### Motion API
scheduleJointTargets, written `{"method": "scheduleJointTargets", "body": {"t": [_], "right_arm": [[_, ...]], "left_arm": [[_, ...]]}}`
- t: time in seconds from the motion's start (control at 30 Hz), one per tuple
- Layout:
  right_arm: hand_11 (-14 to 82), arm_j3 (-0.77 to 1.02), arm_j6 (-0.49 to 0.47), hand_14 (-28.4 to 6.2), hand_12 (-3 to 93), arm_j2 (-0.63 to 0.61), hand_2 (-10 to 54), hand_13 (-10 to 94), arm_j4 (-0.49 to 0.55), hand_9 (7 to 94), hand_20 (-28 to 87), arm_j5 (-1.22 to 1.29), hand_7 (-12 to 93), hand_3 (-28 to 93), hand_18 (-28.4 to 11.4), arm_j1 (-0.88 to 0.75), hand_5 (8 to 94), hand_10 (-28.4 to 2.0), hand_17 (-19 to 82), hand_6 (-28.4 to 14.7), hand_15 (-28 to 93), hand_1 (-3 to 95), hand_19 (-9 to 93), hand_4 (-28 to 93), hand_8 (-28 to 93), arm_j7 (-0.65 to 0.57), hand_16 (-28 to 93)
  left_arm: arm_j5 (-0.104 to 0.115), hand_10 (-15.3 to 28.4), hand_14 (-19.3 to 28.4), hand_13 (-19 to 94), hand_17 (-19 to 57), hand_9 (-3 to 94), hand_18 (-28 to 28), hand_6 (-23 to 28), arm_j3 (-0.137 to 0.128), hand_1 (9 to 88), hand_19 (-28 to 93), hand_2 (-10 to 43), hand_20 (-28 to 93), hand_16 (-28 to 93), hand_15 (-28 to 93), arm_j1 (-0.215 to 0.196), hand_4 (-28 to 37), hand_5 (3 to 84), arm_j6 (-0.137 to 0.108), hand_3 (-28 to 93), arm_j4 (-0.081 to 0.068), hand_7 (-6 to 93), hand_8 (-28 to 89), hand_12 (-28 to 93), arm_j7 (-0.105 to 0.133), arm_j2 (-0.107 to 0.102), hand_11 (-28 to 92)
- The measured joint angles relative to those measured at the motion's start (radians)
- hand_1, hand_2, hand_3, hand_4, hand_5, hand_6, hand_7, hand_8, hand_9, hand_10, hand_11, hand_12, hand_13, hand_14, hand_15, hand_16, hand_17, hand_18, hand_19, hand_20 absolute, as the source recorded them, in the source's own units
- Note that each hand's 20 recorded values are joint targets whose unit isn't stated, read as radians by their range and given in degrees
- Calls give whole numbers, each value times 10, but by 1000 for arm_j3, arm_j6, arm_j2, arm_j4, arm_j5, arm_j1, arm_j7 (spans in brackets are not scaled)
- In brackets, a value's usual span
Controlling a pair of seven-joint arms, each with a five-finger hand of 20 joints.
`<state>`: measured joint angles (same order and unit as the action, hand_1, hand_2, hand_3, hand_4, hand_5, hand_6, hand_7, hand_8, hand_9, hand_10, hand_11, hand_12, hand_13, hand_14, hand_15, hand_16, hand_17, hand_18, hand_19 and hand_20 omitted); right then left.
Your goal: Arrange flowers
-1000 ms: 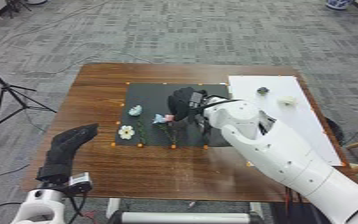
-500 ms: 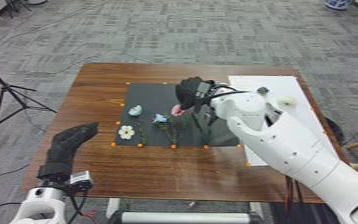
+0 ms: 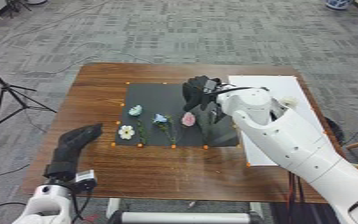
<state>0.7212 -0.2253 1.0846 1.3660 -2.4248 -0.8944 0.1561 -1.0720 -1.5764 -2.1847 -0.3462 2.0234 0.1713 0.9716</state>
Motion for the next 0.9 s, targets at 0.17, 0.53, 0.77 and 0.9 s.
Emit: {"method": "scheduleJointTargets", "body": {"t": [0.17, 0.53, 0.77, 0.9], "right_arm": [[175, -21, -5, -51, 218, -37, -95, 854, 84, 766, 587, 35, 216, 648, -162, -5, 675, -131, 565, -3, 567, 248, 932, -135, -77, -68, 357], [119, 101, 15, -62, 206, -146, -95, 818, 197, 665, 545, 112, 154, 643, -170, -35, 566, -144, 534, -12, 550, 231, 932, -126, -60, -169, 352], [71, 206, -80, -84, 188, -248, -95, 762, 199, 529, 504, 85, 93, 618, -193, -89, 444, -173, 485, -30, 528, 215, 913, -139, -46, -234, 340], [73, 288, -105, -86, 187, -281, -95, 762, 173, 535, 500, 73, 92, 619, -193, -150, 446, -173, 485, -30, 529, 218, 914, -143, -43, -242, 338]], "left_arm": [[1, 135, 160, 363, 24, 490, 131, -20, -27, 291, 119, -46, 157, 1, 172, -4, -260, 530, 3, 658, 21, 170, -106, 100, 7, 1, 190], [3, 135, 160, 363, 24, 489, 131, -21, -52, 291, 119, -49, 157, 1, 171, -80, -260, 528, 5, 660, 53, 170, -106, 99, 25, 0, 190], [3, 135, 160, 365, 25, 490, 131, -22, -53, 290, 117, -53, 155, 1, 171, -83, -258, 528, 5, 662, 53, 171, -107, 99, 28, -1, 190], [4, 136, 158, 378, 37, 501, 121, -22, -54, 293, 113, -53, 154, 0, 174, -85, -259, 532, -1, 662, 54, 174, -107, 100, 45, -1, 195]]}}
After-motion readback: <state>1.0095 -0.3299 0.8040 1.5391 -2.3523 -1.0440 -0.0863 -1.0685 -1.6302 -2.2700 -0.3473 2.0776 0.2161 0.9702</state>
